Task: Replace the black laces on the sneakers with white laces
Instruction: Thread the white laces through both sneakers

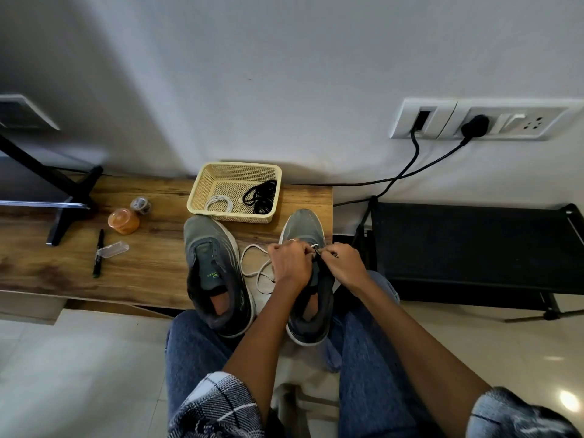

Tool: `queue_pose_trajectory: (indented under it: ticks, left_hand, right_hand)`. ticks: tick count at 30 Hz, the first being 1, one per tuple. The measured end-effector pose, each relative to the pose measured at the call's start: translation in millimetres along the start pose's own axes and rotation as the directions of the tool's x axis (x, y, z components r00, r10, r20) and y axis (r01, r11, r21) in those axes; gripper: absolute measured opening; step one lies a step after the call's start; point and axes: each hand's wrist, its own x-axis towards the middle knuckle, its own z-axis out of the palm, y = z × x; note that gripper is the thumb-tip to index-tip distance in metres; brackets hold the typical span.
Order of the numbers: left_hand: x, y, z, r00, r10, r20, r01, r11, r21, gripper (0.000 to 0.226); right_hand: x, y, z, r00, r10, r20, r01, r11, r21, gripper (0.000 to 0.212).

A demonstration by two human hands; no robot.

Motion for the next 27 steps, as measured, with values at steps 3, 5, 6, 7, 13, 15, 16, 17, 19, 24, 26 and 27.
queue_pose_trajectory:
  ticks: [3,5,6,7,13,15,16,17,19,24,26,27]
  left_hand:
    - [1.7,-1.8,-1.7,0.999,0.04,-0.01,-0.039,0.996,0.079,0.017]
    - [3.7,-2.2,-2.5,1.0,0.023,0.005,-0.023,0.997,0.071,0.016]
    - [4.5,-2.5,-2.8,1.0,0.01,0.019,-0.011,0.998,0.06,0.016]
    - [5.1,-2.7,-3.1,1.0,-0.005,0.03,0.003,0.999,0.05,0.016]
    - [4.6,-4.1,-3.1,0.996,-0.067,0.054,0.069,0.997,-0.027,0.016]
    - [3.2,-2.5,-4.0,0.995,-0.081,0.059,0.083,0.996,-0.04,0.017]
    - [2.6,-1.9,-4.3,0.995,-0.085,0.061,0.088,0.995,-0.047,0.017]
    - [2.1,-1.5,-4.1,0.994,-0.092,0.063,0.096,0.994,-0.061,0.018]
    - [0.8,-2.0,-4.7,0.991,-0.111,0.074,0.118,0.988,-0.103,0.019]
    - [-3.1,-0.6,-9.7,0.98,-0.136,0.148,0.163,0.968,-0.191,0.024]
    - [-6.1,2.7,-11.1,0.974,-0.157,0.162,0.185,0.967,-0.176,0.03]
    - [-8.3,5.2,-11.1,0.973,-0.166,0.158,0.19,0.97,-0.154,0.034]
  right_hand:
    - [1.9,5.2,1.3,1.0,0.011,0.001,-0.011,0.995,0.097,0.025]
    - [3.7,9.6,0.7,0.997,0.069,-0.019,-0.063,0.974,0.218,0.022]
    - [5.4,11.3,0.5,0.995,0.092,-0.027,-0.082,0.962,0.262,0.02]
    - [7.0,12.3,0.4,0.994,0.104,-0.035,-0.09,0.955,0.283,0.017]
    - [10.9,8.3,1.5,0.991,0.13,-0.042,-0.109,0.936,0.335,0.007]
    - [12.2,7.3,3.1,0.99,0.133,-0.05,-0.109,0.936,0.335,0.006]
    - [12.8,7.1,3.5,0.989,0.135,-0.052,-0.109,0.934,0.341,0.006]
    - [13.1,7.3,3.8,0.989,0.138,-0.053,-0.11,0.929,0.352,0.006]
    - [13.6,8.1,4.7,0.988,0.142,-0.057,-0.11,0.918,0.382,0.006]
    - [12.7,4.2,6.3,0.985,0.142,-0.101,-0.106,0.948,0.3,0.006]
    - [11.2,2.1,7.4,0.985,0.115,-0.128,-0.094,0.983,0.161,0.009]
    - [10.3,2.0,7.9,0.985,0.1,-0.138,-0.087,0.991,0.099,0.011]
